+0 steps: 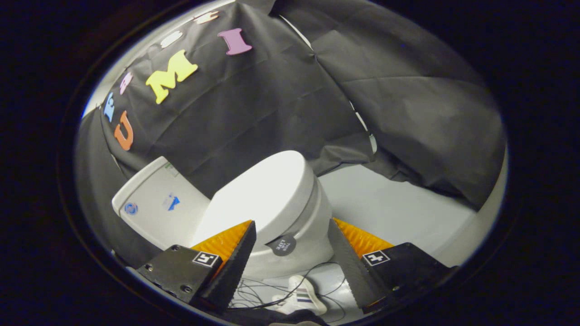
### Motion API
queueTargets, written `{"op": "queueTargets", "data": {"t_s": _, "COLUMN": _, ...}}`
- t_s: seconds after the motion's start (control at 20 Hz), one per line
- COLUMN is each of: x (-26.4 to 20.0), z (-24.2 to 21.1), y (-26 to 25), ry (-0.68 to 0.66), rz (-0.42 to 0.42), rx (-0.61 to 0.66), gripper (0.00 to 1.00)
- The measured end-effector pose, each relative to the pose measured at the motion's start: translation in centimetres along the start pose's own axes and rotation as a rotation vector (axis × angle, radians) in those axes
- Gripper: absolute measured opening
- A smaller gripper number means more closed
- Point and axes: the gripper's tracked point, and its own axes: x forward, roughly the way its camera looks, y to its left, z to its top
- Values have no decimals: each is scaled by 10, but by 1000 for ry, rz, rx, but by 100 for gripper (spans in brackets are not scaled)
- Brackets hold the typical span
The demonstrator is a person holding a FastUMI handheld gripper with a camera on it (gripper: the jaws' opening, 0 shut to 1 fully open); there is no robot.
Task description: Open the toilet lid.
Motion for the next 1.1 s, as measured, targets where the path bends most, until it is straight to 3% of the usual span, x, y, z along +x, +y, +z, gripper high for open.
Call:
{"op": "queueTargets", "data": {"t_s": 0.55, "x": 9, "z": -9, "y": 29, "ry": 72, "rz": 127, "rx": 42, "gripper": 100}}
{"op": "queueTargets", "data": {"t_s": 0.8, "x": 19, "z": -29, "y": 13, "ry": 146, "rz": 144, "rx": 155, "gripper": 100}}
{"op": "queueTargets", "data": {"t_s": 1.1, "x": 33, "z": -44, "y": 1, "ry": 211, "rz": 206, "rx": 414, "gripper": 97}}
